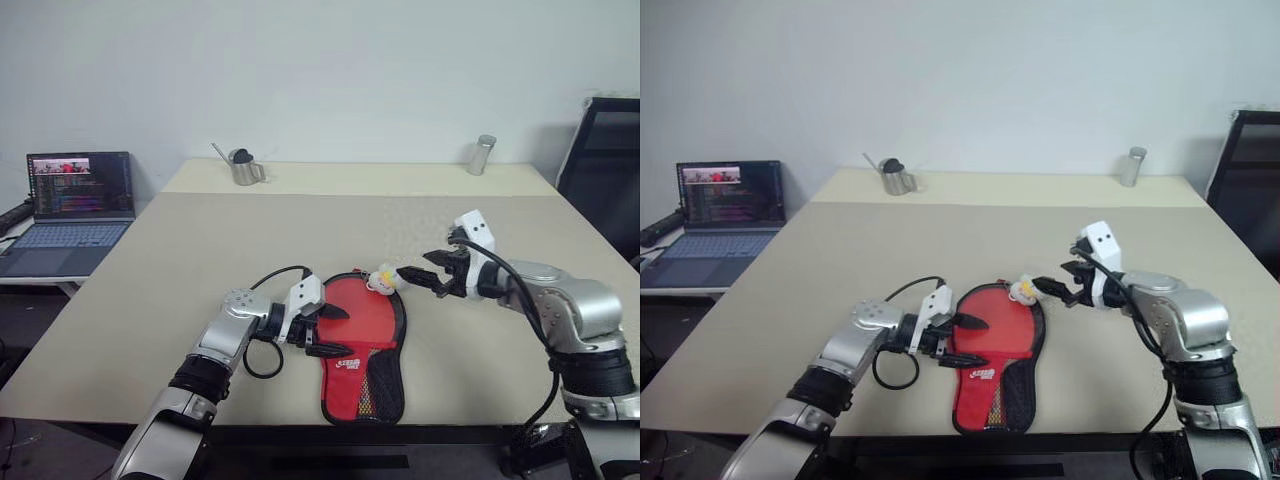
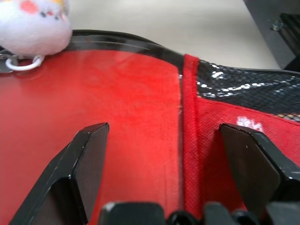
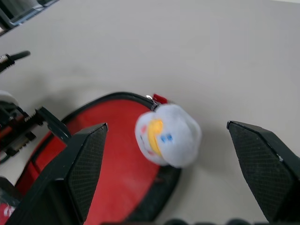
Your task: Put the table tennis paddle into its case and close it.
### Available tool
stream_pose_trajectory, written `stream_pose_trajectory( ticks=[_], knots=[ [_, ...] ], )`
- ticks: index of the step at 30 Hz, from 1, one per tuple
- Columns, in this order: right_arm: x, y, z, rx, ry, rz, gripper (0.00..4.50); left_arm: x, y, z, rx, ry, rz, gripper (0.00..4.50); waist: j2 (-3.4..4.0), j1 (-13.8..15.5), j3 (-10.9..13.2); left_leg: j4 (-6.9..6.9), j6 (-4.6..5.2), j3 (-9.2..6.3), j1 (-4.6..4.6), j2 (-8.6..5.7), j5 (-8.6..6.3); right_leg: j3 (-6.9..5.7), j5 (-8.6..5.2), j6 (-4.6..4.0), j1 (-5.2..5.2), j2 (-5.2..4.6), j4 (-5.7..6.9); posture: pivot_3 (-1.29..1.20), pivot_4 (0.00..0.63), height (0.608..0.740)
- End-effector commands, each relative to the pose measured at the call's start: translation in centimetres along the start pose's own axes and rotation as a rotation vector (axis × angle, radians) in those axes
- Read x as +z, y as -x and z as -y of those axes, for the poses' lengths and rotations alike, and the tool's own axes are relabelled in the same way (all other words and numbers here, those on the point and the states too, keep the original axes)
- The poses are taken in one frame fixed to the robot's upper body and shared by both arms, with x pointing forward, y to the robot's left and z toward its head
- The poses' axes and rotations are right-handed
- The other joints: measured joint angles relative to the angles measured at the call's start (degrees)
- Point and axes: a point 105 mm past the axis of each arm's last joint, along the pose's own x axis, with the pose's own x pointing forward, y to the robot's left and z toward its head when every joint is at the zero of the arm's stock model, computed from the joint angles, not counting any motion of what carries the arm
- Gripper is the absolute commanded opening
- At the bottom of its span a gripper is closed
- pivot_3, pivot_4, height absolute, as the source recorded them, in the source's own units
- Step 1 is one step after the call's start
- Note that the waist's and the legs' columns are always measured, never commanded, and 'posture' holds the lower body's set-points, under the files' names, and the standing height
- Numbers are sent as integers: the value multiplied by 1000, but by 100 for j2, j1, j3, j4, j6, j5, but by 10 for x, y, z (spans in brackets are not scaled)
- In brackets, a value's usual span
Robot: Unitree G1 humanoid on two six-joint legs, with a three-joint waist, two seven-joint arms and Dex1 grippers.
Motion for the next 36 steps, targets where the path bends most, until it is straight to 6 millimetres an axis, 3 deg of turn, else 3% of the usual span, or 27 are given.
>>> stream_pose_trajectory(
  ticks=[1,8,17,36],
  knots=[
    [15,-11,6,-28,30,51,4500,14,-3,-1,2,-51,36,4091,1,0,0,0,0,0,0,0,0,-1,0,0,-1,0,1,0,150,740],
    [13,-33,23,-97,-22,72,4500,13,-4,4,-8,-52,32,4091,2,-2,2,-1,0,2,0,1,0,1,0,0,-3,0,1,0,150,740],
    [0,-47,10,-31,-135,56,4500,16,-2,3,2,-49,38,4091,4,-3,2,-3,0,2,0,1,0,0,0,-1,-4,0,2,0,150,740],
    [-18,-54,0,-10,-12,-12,4500,19,0,-6,40,-57,44,4091,5,-3,3,-3,0,1,0,1,0,0,0,-1,-4,0,2,0,150,740]
  ],
)
